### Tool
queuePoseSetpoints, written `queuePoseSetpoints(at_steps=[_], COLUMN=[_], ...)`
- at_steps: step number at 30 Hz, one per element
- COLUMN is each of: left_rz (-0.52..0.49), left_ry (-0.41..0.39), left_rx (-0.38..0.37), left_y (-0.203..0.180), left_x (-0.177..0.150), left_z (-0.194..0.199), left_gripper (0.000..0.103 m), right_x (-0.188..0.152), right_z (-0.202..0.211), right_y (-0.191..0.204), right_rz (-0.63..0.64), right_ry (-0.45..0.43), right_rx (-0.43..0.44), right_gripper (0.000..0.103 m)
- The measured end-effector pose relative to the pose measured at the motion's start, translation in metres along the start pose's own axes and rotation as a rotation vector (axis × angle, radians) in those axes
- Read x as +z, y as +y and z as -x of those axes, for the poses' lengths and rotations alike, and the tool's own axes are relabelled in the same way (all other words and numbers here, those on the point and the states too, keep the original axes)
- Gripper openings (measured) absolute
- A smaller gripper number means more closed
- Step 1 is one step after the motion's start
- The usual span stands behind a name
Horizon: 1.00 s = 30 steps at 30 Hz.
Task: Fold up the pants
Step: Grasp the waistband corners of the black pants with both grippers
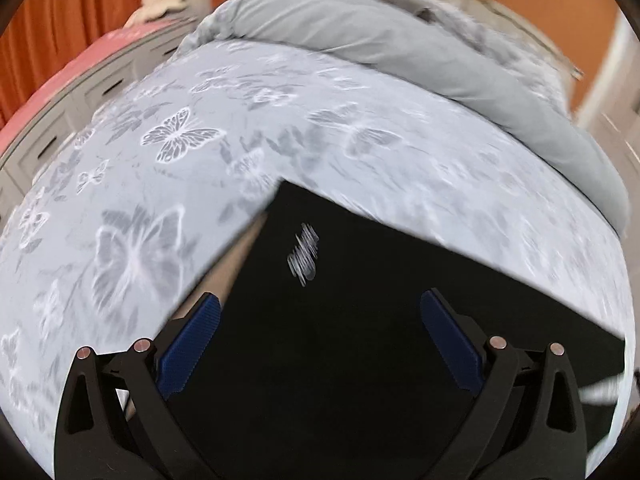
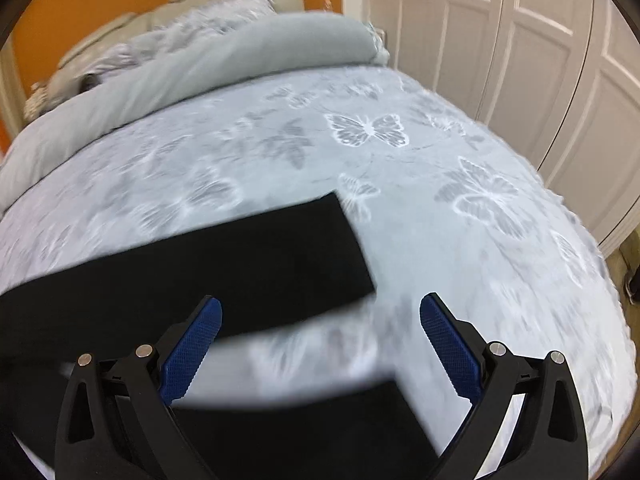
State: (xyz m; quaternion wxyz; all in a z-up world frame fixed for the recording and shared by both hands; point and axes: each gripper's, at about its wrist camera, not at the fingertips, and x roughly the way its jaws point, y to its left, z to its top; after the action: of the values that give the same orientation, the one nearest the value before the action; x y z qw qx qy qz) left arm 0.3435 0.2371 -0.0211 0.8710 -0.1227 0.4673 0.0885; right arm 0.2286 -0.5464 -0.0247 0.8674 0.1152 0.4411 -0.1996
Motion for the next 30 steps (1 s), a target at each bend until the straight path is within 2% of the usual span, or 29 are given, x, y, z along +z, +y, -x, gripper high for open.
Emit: queuePoseSetpoints(at_steps=[3, 5, 8, 9, 11, 12, 13, 14, 15, 16, 17, 18, 19, 21, 26, 28, 30], left_rz=[-0.009, -0.004, 0.019, 0.008, -0.079, -0.111, -0.117, -0.111, -0.096, -0.071, -0.066, -0.07, -0.075, -0.049, -0.05, -0.066, -0.077], left_ry=[0.062, 0.105, 0.195, 0.206, 0.164, 0.151, 0.135, 0.133, 0.138, 0.132, 0.112, 0.076, 0.027, -0.052, -0.143, -0.188, -0.202], left_rx=[0.038, 0.06, -0.015, -0.004, 0.057, 0.077, 0.08, 0.044, 0.004, -0.022, -0.025, 0.009, 0.007, -0.058, -0.183, -0.231, -0.249], left_y=[0.007, 0.006, 0.007, 0.005, -0.009, -0.014, -0.016, -0.016, -0.015, -0.015, -0.015, -0.017, -0.017, -0.007, 0.018, 0.032, 0.044], left_x=[0.03, 0.035, 0.038, 0.039, 0.038, 0.04, 0.042, 0.045, 0.047, 0.049, 0.05, 0.05, 0.049, 0.045, 0.02, -0.003, -0.021], left_z=[-0.055, -0.08, -0.117, -0.125, -0.128, -0.129, -0.126, -0.123, -0.119, -0.111, -0.102, -0.093, -0.076, -0.039, 0.044, 0.082, 0.102], left_gripper=[0.098, 0.098, 0.098, 0.098, 0.098, 0.086, 0.069, 0.058, 0.034, 0.019, 0.015, 0.007, 0.007, 0.007, 0.007, 0.007, 0.007], right_x=[0.023, 0.033, 0.037, 0.037, 0.036, 0.035, 0.035, 0.036, 0.038, 0.039, 0.041, 0.042, 0.043, 0.041, 0.02, 0.007, -0.017], right_z=[-0.044, -0.073, -0.096, -0.105, -0.111, -0.111, -0.109, -0.105, -0.099, -0.092, -0.077, -0.066, -0.053, -0.018, 0.068, 0.092, 0.115], right_y=[-0.004, -0.002, 0.005, 0.009, 0.015, 0.019, 0.021, 0.021, 0.016, 0.012, 0.012, 0.014, 0.016, 0.017, 0.006, 0.0, -0.011], right_rz=[-0.003, 0.008, 0.017, 0.016, 0.035, 0.052, 0.058, 0.055, 0.023, -0.003, -0.001, 0.012, 0.026, 0.051, 0.134, 0.167, 0.206], right_ry=[0.048, 0.085, 0.126, 0.134, 0.127, 0.112, 0.095, 0.083, 0.072, 0.055, 0.005, -0.024, -0.057, -0.125, -0.253, -0.28, -0.288], right_rx=[0.02, 0.02, 0.009, 0.024, 0.03, 0.024, 0.025, 0.033, 0.063, 0.094, 0.103, 0.106, 0.117, 0.144, 0.201, 0.217, 0.233], right_gripper=[0.098, 0.098, 0.098, 0.096, 0.089, 0.079, 0.057, 0.039, 0.01, 0.011, 0.011, 0.01, 0.01, 0.01, 0.01, 0.01, 0.01])
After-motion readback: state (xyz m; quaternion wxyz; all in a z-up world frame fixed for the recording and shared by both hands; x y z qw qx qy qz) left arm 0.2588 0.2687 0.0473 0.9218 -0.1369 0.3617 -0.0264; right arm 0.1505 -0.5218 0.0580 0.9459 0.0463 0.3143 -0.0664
